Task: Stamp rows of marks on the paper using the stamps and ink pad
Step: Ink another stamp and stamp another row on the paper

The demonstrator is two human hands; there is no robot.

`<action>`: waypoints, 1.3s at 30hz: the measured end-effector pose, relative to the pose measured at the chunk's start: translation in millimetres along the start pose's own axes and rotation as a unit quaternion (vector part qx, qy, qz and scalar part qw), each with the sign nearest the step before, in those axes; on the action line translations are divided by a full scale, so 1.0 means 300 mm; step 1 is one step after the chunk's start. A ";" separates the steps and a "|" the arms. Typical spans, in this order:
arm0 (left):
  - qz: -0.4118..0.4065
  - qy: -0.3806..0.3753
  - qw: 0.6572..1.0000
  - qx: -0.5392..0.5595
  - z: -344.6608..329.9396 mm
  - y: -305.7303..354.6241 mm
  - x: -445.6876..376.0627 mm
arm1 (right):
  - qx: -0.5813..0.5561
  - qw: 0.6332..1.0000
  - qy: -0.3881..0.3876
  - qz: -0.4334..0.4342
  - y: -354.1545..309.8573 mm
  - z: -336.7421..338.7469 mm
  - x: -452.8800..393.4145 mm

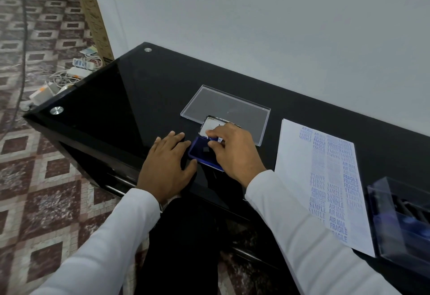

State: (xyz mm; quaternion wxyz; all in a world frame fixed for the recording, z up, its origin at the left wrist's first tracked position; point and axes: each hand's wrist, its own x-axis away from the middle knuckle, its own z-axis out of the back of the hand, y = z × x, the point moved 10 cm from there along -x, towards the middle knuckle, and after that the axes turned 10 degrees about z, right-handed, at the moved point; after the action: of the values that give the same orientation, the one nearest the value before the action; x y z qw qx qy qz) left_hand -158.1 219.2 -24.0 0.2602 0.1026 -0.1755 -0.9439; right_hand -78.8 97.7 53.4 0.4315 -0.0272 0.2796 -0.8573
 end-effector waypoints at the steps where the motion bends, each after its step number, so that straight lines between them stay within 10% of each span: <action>1: 0.002 -0.004 1.000 0.002 0.001 0.000 -0.005 | -0.003 1.000 0.002 0.002 -0.001 0.001 0.002; 12: -0.061 0.023 0.995 0.073 0.048 0.280 -0.018 | -0.008 0.991 0.131 -0.024 0.137 0.247 0.124; 39: -0.180 -0.063 0.981 -0.020 -0.318 0.881 -0.261 | 0.050 0.975 0.141 -0.161 0.716 0.527 0.201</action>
State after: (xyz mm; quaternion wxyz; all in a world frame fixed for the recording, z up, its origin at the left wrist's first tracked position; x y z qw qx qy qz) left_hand 55.4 21.8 -1.8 0.0764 0.0674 -0.1513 -0.9832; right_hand 84.7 -121.3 66.9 0.2445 0.0712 0.2859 -0.9238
